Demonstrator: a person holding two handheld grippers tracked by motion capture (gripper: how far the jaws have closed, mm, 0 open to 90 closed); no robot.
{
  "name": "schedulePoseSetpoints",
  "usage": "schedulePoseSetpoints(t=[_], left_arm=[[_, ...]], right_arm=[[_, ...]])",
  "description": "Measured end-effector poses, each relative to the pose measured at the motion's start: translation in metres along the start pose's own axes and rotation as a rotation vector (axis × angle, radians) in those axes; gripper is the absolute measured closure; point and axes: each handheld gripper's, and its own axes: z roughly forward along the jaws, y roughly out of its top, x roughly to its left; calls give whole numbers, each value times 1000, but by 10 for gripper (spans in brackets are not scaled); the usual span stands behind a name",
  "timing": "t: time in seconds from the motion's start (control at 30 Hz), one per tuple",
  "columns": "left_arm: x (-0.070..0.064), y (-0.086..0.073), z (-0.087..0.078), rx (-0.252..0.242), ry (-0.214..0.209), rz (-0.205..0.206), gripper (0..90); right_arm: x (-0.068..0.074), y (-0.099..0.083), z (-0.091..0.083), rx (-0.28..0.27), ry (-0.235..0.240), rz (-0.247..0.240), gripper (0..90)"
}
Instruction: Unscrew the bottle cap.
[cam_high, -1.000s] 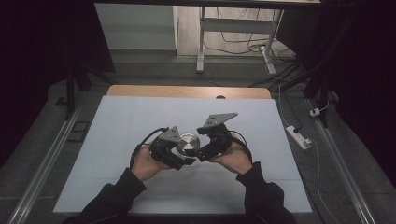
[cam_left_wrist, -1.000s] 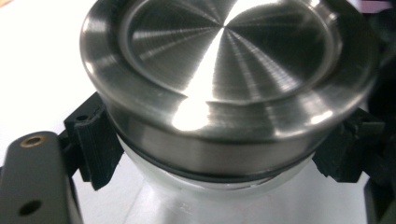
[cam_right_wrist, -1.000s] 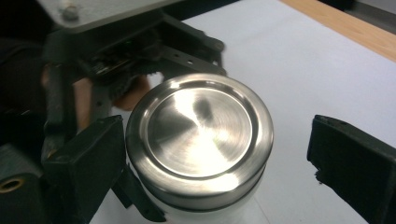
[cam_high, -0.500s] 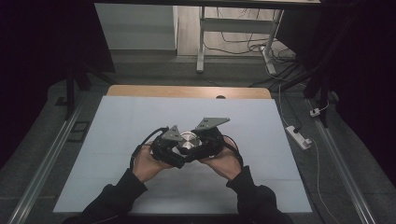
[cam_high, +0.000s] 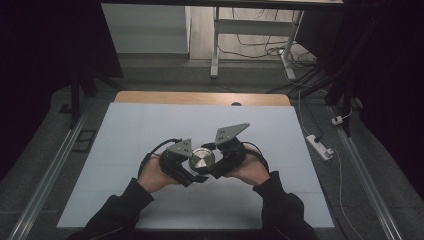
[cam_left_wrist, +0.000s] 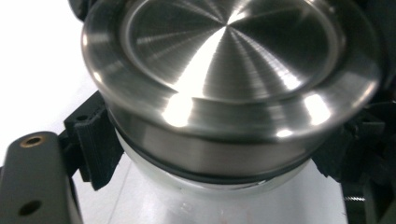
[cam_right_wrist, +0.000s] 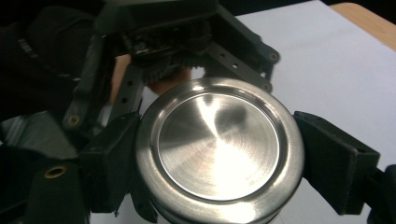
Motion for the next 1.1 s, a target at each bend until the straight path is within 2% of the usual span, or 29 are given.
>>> schedulePoseSetpoints(t=[0.07, 0.17, 0.2, 0.4, 0.57, 0.87, 1.1], left_arm=[[-1, 0, 1, 0, -16, 12, 157], [-1, 0, 2, 8, -21, 18, 157], [-2, 0, 3, 11, -26, 24, 157], [-1, -1, 4, 22, -14, 13, 157], [1, -3, 4, 24, -3, 1, 157], [2, -3, 4, 20, 9, -9, 157], [2, -3, 3, 9, 10, -14, 157]], right_arm=[[-1, -1, -1, -5, 30, -17, 186], [-2, -3, -2, -15, 52, -22, 186], [-3, -4, -2, -18, 75, -20, 187], [-3, -3, -4, -41, 68, -25, 187], [-3, -3, -5, -40, 51, -25, 187], [-4, -3, -5, -61, 26, 4, 188], [-5, -4, -1, -43, 13, 7, 187]])
